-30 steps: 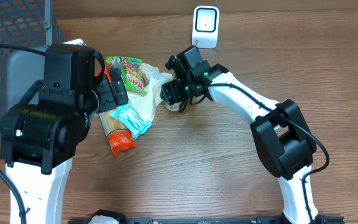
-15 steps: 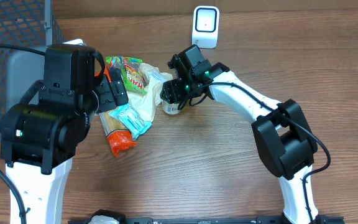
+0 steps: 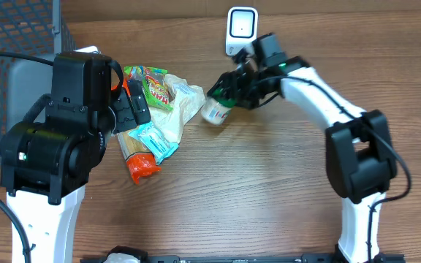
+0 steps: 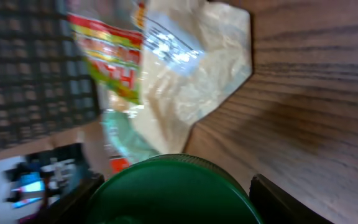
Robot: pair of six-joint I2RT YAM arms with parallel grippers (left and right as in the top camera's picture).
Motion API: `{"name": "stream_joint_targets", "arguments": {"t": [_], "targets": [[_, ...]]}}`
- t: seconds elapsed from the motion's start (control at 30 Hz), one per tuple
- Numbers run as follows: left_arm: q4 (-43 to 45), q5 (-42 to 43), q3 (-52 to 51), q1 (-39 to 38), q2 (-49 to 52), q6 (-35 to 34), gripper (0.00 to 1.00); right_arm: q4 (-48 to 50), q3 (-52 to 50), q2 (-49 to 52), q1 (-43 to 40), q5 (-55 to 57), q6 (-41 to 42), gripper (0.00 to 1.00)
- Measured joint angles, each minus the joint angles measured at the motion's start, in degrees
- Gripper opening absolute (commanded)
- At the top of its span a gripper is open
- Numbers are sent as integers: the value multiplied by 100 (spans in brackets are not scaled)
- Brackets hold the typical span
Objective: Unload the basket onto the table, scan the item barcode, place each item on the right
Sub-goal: 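Lift the jar and carry it up toward the white scanner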
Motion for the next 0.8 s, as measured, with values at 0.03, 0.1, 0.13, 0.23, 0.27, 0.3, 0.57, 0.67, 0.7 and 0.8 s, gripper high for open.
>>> {"name": "stream_joint_targets", "arguments": {"t": [0.03,0.1,0.13,0.23,0.27,0.3,0.57,0.67,0.7,0.8], "targets": [[0,0,0,0,0,0,100,-22,0,-111,-122,-177,37,48],[0,0,0,0,0,0,100,-81,0,-291,-240,-323,92,49],[0,0,0,0,0,0,100,-120,0,-450,-306,-400,138,49],[0,0,0,0,0,0,100,-120,0,-903,-387,-533,369,48],[0,0,0,0,0,0,100,-120,0,-1036,-402,-560,459,49],[0,0,0,0,0,0,100,-120,0,-1220,-428,-592,590,49],[0,0,0,0,0,0,100,-201,0,-1932,-780,-957,1497,44],[0,0,0,0,0,0,100,-273,-2,-1921,-920,-984,1685,44],[0,0,0,0,0,0,100,-271,-2,-1921,-949,-986,1714,44],[0,2,0,0,0,0,100,-264,-2,-1921,-981,-909,1790,43]]}}
